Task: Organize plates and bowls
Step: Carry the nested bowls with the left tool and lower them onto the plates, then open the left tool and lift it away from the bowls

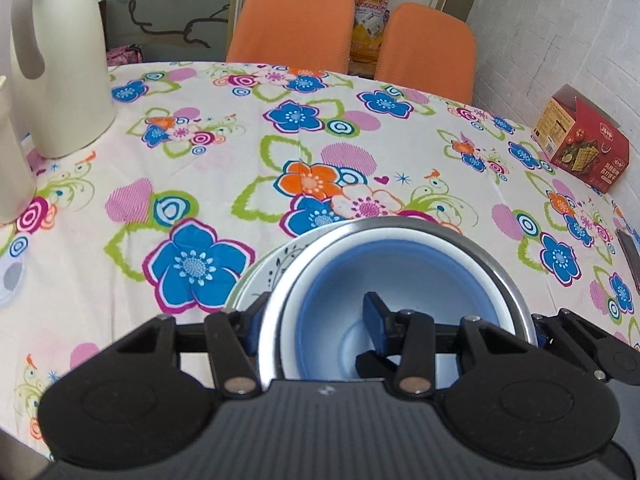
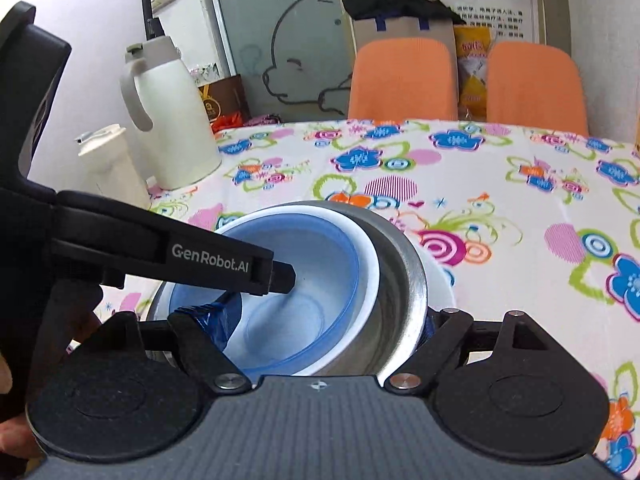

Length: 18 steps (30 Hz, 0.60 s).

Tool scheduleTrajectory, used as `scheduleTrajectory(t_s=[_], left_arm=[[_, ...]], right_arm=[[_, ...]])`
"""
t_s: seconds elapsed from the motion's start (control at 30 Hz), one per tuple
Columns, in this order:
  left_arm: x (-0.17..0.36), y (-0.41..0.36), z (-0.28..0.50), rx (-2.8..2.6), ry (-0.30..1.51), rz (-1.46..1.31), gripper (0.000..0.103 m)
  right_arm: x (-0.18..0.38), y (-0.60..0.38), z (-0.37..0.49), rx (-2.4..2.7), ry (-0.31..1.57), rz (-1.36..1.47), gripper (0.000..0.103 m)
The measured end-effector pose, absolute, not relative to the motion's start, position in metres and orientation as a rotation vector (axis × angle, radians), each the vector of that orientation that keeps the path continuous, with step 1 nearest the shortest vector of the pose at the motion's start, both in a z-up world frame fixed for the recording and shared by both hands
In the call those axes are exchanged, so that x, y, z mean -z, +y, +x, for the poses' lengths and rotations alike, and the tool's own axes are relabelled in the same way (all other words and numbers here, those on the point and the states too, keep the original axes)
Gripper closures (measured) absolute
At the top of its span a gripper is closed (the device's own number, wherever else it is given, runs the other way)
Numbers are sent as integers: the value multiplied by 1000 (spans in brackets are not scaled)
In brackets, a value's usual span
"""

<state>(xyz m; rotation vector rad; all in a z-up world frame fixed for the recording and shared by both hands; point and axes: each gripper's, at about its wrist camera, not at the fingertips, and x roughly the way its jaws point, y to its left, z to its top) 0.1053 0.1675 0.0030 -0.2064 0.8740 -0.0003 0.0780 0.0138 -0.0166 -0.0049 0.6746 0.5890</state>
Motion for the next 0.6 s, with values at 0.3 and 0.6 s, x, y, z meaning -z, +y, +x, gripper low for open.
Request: scheduleTrajectory(t_s=[0.3,0.6], left_arm=[[3,170,103,-6,855,-208,56],[-3,175,99,-2,803,-257,46]], right_arm=[[25,16,76,-616,686,-6,32],[24,15,81,-628,715,27,33]])
